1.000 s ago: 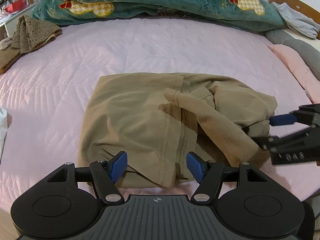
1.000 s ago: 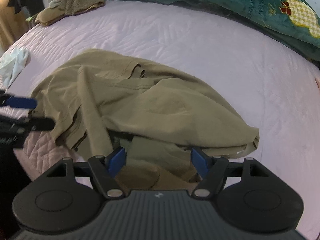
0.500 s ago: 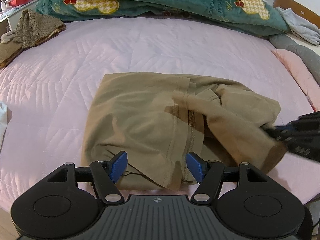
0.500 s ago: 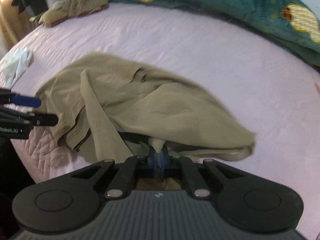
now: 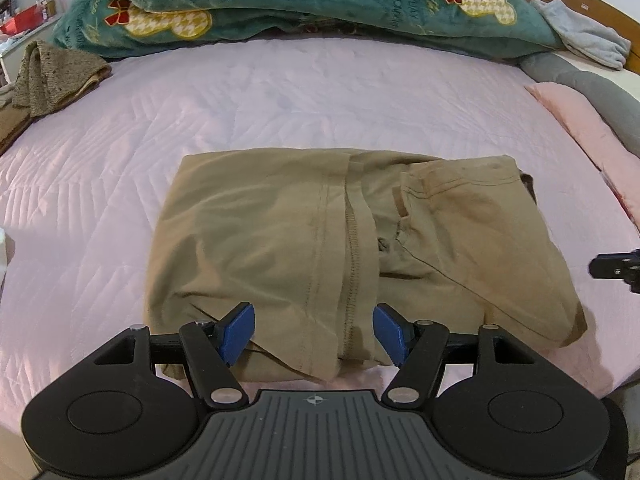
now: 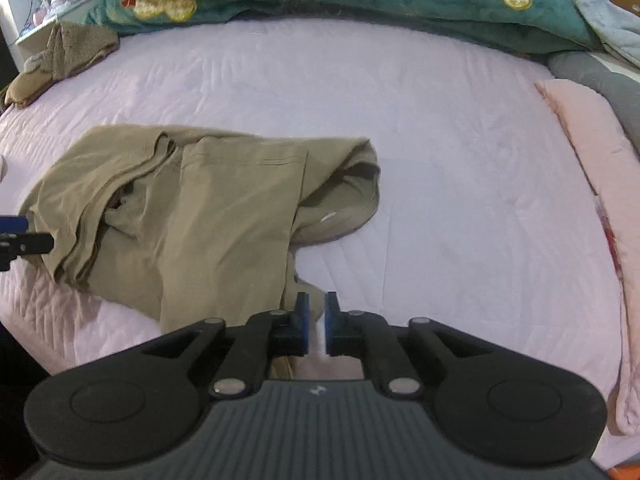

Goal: Fold clothes

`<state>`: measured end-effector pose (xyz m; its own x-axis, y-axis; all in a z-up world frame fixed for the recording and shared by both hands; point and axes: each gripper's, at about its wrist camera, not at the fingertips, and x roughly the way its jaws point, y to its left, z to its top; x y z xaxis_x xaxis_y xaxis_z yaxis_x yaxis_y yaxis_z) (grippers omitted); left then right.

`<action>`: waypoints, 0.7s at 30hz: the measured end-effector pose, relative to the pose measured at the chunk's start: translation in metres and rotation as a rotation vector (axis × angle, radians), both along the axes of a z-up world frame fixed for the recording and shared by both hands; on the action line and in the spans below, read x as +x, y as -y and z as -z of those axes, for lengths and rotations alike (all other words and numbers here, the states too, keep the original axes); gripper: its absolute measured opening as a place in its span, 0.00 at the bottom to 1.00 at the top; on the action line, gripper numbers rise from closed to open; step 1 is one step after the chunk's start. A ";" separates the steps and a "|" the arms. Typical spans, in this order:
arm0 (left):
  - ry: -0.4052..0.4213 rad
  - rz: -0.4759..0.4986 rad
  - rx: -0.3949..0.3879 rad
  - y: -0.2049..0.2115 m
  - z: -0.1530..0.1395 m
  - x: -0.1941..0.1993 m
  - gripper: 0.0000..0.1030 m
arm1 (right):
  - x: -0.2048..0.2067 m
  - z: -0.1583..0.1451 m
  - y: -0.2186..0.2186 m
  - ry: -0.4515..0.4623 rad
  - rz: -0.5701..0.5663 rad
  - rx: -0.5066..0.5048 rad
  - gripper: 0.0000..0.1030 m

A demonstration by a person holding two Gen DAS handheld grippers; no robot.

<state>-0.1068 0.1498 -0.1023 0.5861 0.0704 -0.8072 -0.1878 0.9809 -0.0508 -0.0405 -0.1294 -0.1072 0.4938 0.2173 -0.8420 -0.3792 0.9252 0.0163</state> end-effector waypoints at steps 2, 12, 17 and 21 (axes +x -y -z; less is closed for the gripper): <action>0.001 -0.011 0.005 -0.005 0.000 0.001 0.65 | 0.002 -0.010 -0.005 0.030 -0.005 0.021 0.32; -0.016 -0.076 0.017 -0.037 0.006 0.006 0.65 | 0.020 -0.005 -0.111 0.081 -0.239 0.006 0.67; -0.028 -0.076 0.012 -0.046 0.009 0.010 0.65 | 0.023 0.009 -0.145 0.052 -0.309 -0.001 0.67; -0.024 -0.065 0.001 -0.050 0.010 0.020 0.65 | 0.030 0.011 -0.147 0.037 -0.300 -0.011 0.67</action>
<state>-0.0867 0.1999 -0.1125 0.5609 0.1087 -0.8207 -0.2522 0.9667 -0.0443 -0.0102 0.0180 -0.1180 0.4396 0.3494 -0.8275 -0.6358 0.7718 -0.0118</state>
